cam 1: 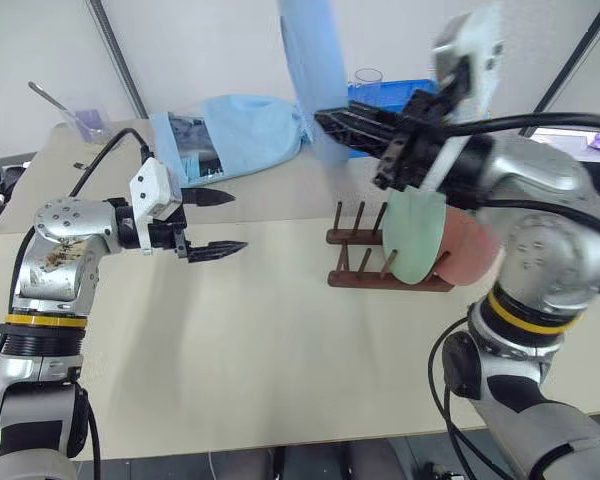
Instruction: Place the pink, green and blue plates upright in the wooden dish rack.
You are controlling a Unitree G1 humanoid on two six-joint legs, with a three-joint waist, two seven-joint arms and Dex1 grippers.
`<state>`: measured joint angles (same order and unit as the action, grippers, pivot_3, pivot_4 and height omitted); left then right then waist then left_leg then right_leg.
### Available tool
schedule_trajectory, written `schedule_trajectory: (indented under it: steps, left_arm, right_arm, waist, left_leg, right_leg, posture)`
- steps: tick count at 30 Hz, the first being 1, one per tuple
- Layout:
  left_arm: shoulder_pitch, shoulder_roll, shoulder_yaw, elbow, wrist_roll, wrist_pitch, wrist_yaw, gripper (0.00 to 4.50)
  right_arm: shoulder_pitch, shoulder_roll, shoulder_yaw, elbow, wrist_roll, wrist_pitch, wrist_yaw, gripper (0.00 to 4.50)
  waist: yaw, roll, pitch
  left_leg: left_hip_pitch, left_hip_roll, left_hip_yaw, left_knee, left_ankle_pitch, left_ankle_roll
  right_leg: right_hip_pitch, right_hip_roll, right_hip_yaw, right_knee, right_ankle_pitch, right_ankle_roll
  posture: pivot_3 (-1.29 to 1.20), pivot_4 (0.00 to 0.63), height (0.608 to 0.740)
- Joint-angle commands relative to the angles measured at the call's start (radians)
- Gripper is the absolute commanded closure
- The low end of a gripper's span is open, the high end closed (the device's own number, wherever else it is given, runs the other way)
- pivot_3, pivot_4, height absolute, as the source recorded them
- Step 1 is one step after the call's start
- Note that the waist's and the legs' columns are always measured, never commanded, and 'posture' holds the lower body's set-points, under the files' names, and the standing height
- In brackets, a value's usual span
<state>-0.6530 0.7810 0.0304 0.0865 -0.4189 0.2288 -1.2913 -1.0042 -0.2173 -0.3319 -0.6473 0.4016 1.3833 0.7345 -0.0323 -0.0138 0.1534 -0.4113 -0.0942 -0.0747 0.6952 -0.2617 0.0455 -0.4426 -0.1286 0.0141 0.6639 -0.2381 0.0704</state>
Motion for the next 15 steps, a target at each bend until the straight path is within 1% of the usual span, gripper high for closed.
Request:
schedule_trajectory:
  steps: [1,6,11,15]
  left_arm:
    - [-0.029,-0.023,0.017,-0.043,-0.059,0.027,-0.013,0.21]
    - [-0.043,-0.019,-0.001,-0.057,-0.086,0.058,-0.080,0.21]
    - [-0.065,-0.005,-0.004,-0.051,-0.090,0.075,-0.139,0.21]
    - [-0.083,-0.013,-0.005,-0.061,-0.092,0.086,-0.142,0.21]
  right_arm:
    - [0.010,0.048,-0.109,-0.140,0.047,0.198,-0.086,4.50]
    - [0.103,0.139,-0.169,-0.203,0.113,0.231,-0.182,4.50]
    - [0.170,0.121,-0.175,-0.193,0.175,0.231,-0.275,4.50]
    - [0.210,0.091,-0.182,-0.180,0.246,0.231,-0.333,4.50]
  waist:
    - [-0.001,0.000,0.000]
    - [-0.008,0.000,0.000]
    - [-0.010,0.000,0.000]
    - [-0.009,0.000,0.000]
  left_leg:
    - [0.000,0.000,0.000,0.000,0.000,0.000]
    - [0.001,0.000,0.001,0.000,0.000,0.000]
    - [0.001,0.000,0.001,0.000,0.000,0.000]
    - [0.001,0.000,0.001,0.000,0.000,0.000]
  right_leg:
    - [0.000,0.000,0.000,0.000,0.000,0.000]
    - [0.000,0.000,0.001,0.001,0.000,0.000]
    - [0.000,0.000,0.000,0.001,0.000,0.000]
    - [0.001,0.000,0.000,0.001,0.000,0.000]
  posture:
    - [0.00,0.150,0.740]
    - [0.00,0.150,0.740]
    - [0.00,0.150,0.740]
    - [0.00,0.150,0.740]
